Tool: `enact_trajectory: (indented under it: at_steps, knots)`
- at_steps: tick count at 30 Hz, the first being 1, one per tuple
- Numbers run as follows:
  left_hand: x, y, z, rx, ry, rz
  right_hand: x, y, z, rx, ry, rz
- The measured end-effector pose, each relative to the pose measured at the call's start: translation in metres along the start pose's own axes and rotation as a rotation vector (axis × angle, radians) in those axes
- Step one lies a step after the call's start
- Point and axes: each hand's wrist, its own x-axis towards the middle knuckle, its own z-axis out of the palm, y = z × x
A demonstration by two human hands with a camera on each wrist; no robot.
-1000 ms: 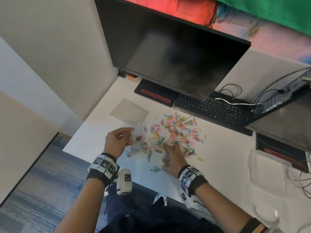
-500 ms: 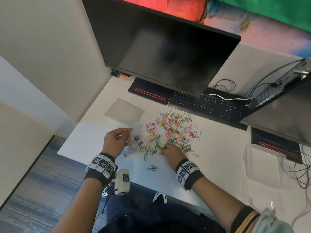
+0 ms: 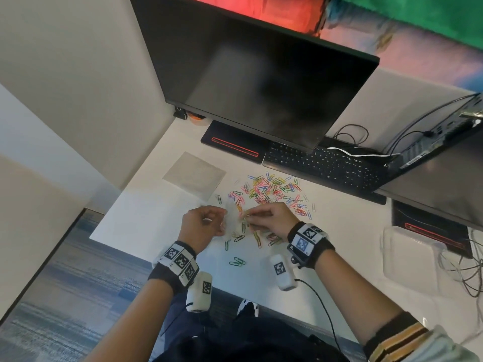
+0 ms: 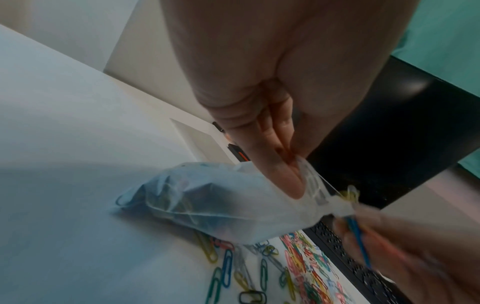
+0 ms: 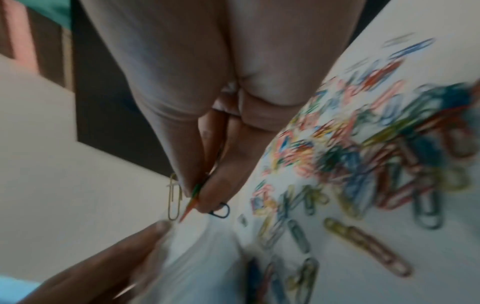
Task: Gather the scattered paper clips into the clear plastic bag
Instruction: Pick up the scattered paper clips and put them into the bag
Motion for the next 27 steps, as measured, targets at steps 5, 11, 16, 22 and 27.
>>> enact_trajectory:
  at_steps: [5,11,16,22,27]
  knots:
    - [-0.001,0.001,0.009,0.006,-0.022,0.004,0.019,0.002,0.036,-0.046,0.092,-0.027]
    - [0.001,-0.001,0.012,0.068,-0.04,0.051,0.029,0.002,0.056,-0.502,0.249,-0.092]
    - [0.002,0.001,0.01,0.048,-0.048,0.043,0.034,-0.008,0.058,-0.715,0.207,-0.2]
    - [0.005,0.007,-0.004,0.085,-0.024,0.074,0.037,-0.005,0.058,-0.739,0.099,-0.327]
    - [0.011,0.002,-0.031,0.046,0.005,0.048,0.033,-0.021,0.052,-0.69,-0.031,-0.483]
